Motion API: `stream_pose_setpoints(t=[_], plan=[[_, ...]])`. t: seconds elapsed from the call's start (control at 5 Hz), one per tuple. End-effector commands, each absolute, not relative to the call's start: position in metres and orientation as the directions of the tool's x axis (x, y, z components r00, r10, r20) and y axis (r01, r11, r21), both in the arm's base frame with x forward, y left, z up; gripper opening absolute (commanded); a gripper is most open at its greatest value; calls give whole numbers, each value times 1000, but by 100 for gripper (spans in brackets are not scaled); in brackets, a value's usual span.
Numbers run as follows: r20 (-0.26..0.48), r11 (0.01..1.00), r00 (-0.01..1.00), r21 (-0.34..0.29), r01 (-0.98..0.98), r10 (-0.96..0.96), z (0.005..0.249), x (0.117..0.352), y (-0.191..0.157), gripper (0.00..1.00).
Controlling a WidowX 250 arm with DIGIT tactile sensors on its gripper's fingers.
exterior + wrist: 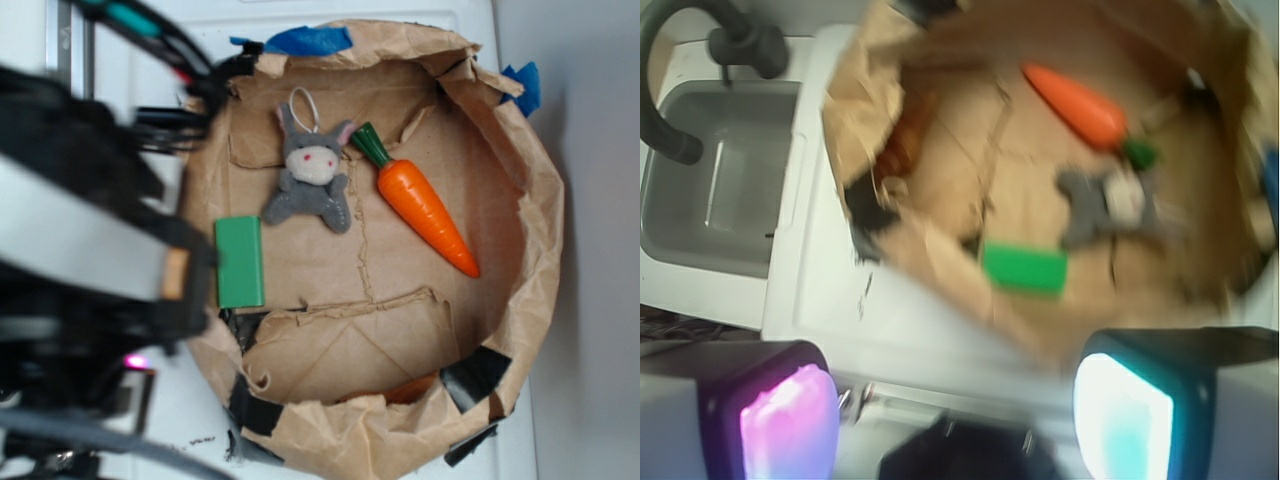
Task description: Grab the carrot.
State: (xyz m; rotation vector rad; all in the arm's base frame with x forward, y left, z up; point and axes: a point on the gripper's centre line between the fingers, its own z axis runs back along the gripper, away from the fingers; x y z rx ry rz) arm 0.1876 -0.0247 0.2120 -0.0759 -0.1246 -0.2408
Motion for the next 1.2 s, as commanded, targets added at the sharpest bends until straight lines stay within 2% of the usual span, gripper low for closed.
stream_pose_setpoints(t=[0.0, 0.4, 0.6, 0.8, 1.0], plan=[[118, 920, 914, -19, 392, -388, 187, 244, -9, 100], [142, 869, 858, 26, 495, -493, 136, 270, 31, 100], [231, 865, 842, -4, 501, -487, 122, 280, 38, 100], [212, 877, 858, -15, 481, -467, 100, 296, 44, 100], [201, 866, 848, 1, 501, -491, 84, 316, 43, 100]])
